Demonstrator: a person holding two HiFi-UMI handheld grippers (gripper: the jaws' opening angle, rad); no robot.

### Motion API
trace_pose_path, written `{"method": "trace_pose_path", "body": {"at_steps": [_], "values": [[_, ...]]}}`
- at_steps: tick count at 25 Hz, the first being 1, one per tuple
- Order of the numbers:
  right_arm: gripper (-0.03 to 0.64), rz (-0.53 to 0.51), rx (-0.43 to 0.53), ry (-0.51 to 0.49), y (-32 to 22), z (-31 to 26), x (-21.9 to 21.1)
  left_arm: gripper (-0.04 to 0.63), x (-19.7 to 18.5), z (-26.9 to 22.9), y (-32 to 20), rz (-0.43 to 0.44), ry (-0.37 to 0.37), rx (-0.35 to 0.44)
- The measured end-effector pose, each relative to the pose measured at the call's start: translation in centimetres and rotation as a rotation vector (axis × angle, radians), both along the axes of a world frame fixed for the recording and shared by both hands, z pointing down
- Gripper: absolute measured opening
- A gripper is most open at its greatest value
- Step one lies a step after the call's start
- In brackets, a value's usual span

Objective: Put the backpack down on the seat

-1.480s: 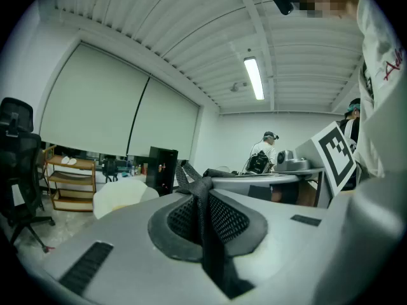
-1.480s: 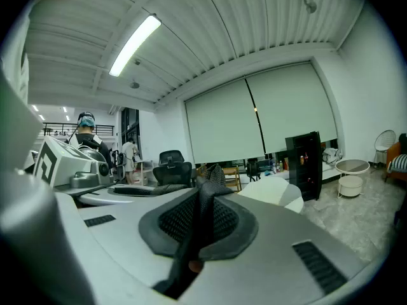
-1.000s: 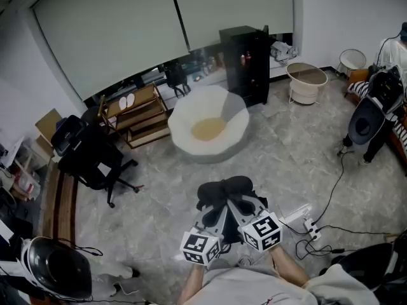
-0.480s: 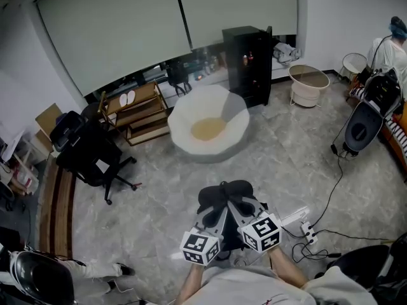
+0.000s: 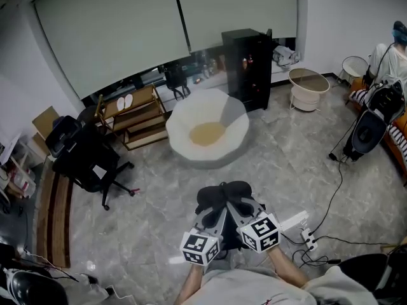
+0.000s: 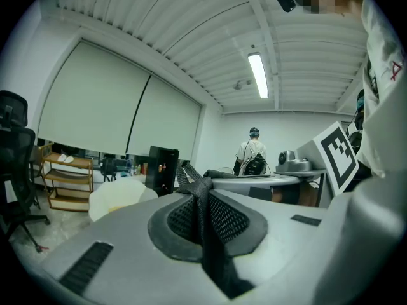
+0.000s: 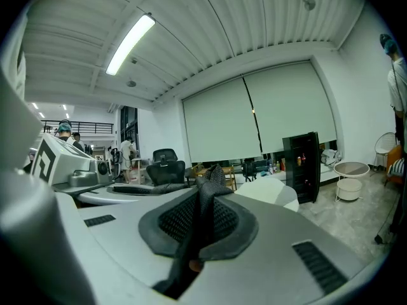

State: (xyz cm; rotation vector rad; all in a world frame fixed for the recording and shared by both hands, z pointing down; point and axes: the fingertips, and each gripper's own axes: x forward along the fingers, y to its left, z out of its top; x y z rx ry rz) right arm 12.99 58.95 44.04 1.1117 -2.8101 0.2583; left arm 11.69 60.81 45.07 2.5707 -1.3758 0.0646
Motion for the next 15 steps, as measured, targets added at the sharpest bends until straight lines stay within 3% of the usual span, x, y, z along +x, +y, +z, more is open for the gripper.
{"method": "trace_pose_path", "body": {"at_steps": [15], "values": [[0.04,0.029,0.002,0.013,-13.5,0.0,-4.3,0.046,-4.3,0.0,-13.6,0.025,0.009,-0.002]]}}
